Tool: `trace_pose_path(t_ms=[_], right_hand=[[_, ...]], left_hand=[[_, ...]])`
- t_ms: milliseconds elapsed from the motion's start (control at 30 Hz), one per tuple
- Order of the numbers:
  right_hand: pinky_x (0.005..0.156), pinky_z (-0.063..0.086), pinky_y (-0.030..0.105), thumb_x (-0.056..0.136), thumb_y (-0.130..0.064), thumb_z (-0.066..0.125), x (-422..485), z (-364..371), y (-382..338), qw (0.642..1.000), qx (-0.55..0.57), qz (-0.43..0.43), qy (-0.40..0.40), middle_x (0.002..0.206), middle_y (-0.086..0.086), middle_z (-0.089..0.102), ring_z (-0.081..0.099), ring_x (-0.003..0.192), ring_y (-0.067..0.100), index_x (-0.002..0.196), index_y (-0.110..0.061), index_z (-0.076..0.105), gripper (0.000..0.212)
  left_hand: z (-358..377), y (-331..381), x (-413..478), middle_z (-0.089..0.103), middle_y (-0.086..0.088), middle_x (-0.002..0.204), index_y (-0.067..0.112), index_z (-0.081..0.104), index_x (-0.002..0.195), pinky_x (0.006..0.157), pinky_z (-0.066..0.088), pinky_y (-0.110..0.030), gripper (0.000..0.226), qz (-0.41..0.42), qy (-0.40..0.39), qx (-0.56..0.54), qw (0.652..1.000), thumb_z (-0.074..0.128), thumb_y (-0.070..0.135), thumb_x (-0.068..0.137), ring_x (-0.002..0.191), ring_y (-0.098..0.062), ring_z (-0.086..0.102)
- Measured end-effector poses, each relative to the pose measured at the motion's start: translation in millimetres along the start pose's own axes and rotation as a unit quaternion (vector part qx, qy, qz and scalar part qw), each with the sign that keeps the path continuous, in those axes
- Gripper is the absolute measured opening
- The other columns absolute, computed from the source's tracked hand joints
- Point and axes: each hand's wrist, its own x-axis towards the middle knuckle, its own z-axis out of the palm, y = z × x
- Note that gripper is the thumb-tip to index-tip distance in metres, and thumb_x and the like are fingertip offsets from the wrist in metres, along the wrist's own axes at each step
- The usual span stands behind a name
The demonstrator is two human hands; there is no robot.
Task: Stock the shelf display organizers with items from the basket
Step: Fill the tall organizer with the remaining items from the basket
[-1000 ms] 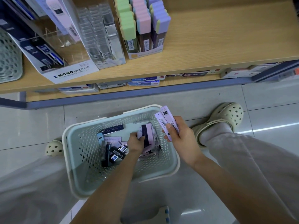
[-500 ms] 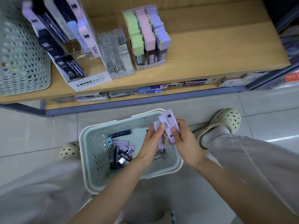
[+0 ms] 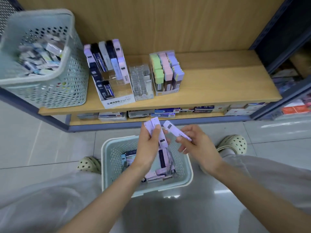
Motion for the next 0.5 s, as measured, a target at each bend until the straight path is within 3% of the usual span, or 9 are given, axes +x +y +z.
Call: trace_pose_path(t_ms=[133,200,300,400,500], right_hand=[[0.062,0.055,0.029,0.086,-0.006,0.064,8,-6,-29,0.997,-0.048,-0.058,0.015,0.074,0.001,0.066,0.063,0.059,0.010,0.082,-0.017,0.061,0.012],[0.070,0.056,0.035,0.086,-0.006,0.063,16,-4,-45,0.993,-0.079,-0.085,0.011,0.076,0.000,0.067,0.064,0.066,0.014,0.079,-0.023,0.064,0.018],[0.076,0.055,0.032,0.090,-0.005,0.057,35,8,-67,0.988,-0.104,-0.116,0.006,0.083,0.004,0.068,0.067,0.076,0.015,0.085,-0.022,0.062,0.019],[0.069,0.053,0.015,0.093,-0.005,0.053,59,20,-90,0.985,-0.107,-0.136,0.012,0.087,0.007,0.065,0.066,0.073,0.009,0.102,-0.011,0.059,0.013],[0.071,0.054,0.019,0.092,-0.008,0.056,88,34,-115,0.985,-0.091,-0.148,0.023,0.092,0.007,0.065,0.064,0.074,0.009,0.098,-0.014,0.050,0.011]], left_hand=[[-33,47,-1,0.057,-0.007,0.076,0.014,0.048,0.092,0.046,0.046,-0.019,0.011,0.077,-0.004,0.043,0.996,0.043,0.019,0.099,0.042,-0.009,0.052],[-53,65,2,0.055,-0.005,0.072,0.017,0.048,0.091,0.042,0.041,-0.019,0.011,0.110,0.007,0.082,0.991,0.043,0.022,0.099,0.038,-0.009,0.045],[-82,84,7,0.057,0.001,0.065,0.020,0.048,0.084,0.039,0.034,-0.017,0.016,0.134,0.022,0.129,0.982,0.044,0.026,0.099,0.037,-0.006,0.039],[-102,93,16,0.056,0.000,0.065,0.013,0.045,0.081,0.040,0.033,-0.016,0.021,0.134,0.041,0.148,0.979,0.045,0.025,0.098,0.036,-0.006,0.039],[-124,96,30,0.054,-0.002,0.070,0.009,0.045,0.098,0.046,0.036,-0.021,0.015,0.095,0.071,0.149,0.982,0.051,0.022,0.094,0.043,-0.009,0.042]])
